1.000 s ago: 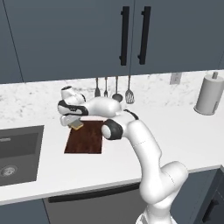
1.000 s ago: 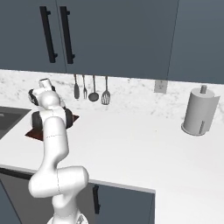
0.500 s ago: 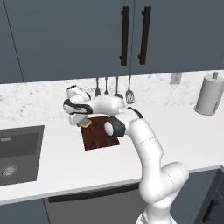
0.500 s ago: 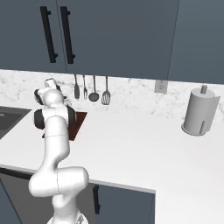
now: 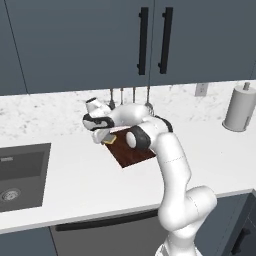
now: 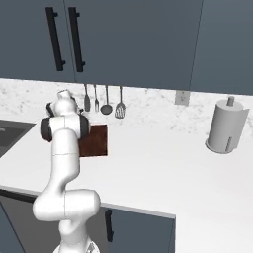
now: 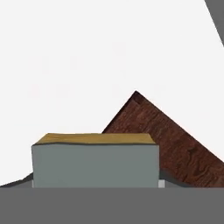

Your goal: Pick up the sponge from the counter and clean the cutting board by briefly scrubbing or pressing down on the cutting board. Once finished, release the sponge.

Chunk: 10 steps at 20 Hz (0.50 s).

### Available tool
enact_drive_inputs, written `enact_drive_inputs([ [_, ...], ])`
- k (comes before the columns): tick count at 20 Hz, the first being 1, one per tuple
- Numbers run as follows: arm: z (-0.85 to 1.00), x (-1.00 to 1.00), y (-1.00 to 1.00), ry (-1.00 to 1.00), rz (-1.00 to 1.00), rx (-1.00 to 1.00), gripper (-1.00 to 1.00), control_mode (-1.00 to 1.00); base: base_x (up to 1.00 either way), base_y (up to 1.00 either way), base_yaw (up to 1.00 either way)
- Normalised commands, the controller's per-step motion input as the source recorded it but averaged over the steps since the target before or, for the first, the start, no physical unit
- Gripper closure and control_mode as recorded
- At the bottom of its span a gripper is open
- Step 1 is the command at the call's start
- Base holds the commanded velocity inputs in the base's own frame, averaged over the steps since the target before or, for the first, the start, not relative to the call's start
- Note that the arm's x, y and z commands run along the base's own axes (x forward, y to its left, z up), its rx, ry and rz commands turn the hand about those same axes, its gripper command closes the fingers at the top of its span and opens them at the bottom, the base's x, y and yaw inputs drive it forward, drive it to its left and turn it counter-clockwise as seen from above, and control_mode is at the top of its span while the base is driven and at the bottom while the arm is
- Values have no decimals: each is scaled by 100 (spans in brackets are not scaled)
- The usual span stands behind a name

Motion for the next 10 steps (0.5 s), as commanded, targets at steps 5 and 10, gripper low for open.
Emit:
enact_drive_inputs([
  [5, -22, -93, -66, -3, 22, 2, 100, -100, 0, 0, 0],
  [10, -2, -100, -42, -1, 31, 7, 100, -100, 0, 0, 0],
])
